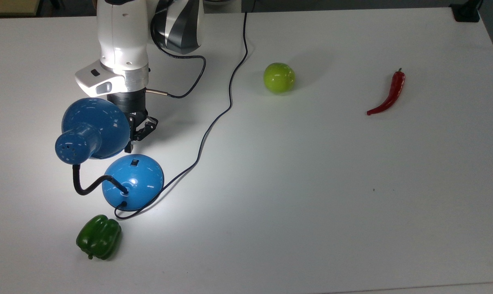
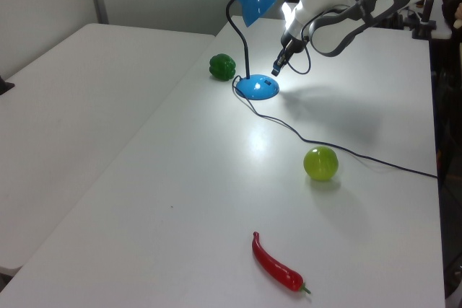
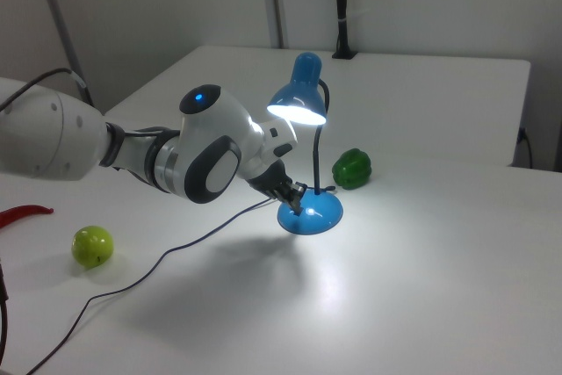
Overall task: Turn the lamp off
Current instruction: 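Press down on the lamp base switch with the gripper fingers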
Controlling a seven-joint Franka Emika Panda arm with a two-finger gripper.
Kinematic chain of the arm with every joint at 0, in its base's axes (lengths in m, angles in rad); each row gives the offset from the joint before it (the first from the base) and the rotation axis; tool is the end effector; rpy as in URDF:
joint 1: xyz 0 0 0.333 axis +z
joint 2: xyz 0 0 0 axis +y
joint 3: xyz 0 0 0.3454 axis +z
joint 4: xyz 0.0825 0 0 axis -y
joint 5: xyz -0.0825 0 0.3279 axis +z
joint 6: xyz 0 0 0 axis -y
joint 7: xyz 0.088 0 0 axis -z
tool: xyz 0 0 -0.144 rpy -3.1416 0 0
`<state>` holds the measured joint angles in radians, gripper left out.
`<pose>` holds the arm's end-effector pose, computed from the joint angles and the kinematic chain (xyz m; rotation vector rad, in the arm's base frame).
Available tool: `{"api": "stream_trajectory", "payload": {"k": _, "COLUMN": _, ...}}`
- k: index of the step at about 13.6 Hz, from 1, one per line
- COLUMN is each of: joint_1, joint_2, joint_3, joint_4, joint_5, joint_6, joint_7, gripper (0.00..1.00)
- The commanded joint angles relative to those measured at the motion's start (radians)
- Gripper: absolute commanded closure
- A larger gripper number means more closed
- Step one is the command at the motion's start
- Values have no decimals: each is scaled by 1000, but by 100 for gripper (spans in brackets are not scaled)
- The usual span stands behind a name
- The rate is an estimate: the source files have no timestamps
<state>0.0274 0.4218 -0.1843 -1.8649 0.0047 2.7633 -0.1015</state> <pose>0.6561 -0.0899 0.3779 2.9305 -0.0366 0.7038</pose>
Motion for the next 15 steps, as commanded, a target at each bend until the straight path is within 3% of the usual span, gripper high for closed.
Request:
{"api": "stream_trajectory", "payload": {"k": 1, "joint_1": 5, "joint_2": 18, "joint_3": 2, "joint_4": 4, "joint_5": 17, "joint_6": 50, "joint_7": 14, "gripper": 100}}
{"api": "stream_trajectory", "payload": {"k": 15, "joint_1": 5, "joint_2": 75, "joint_3": 19, "joint_4": 18, "joint_5": 15, "joint_6": 125, "joint_7": 14, "gripper": 100}}
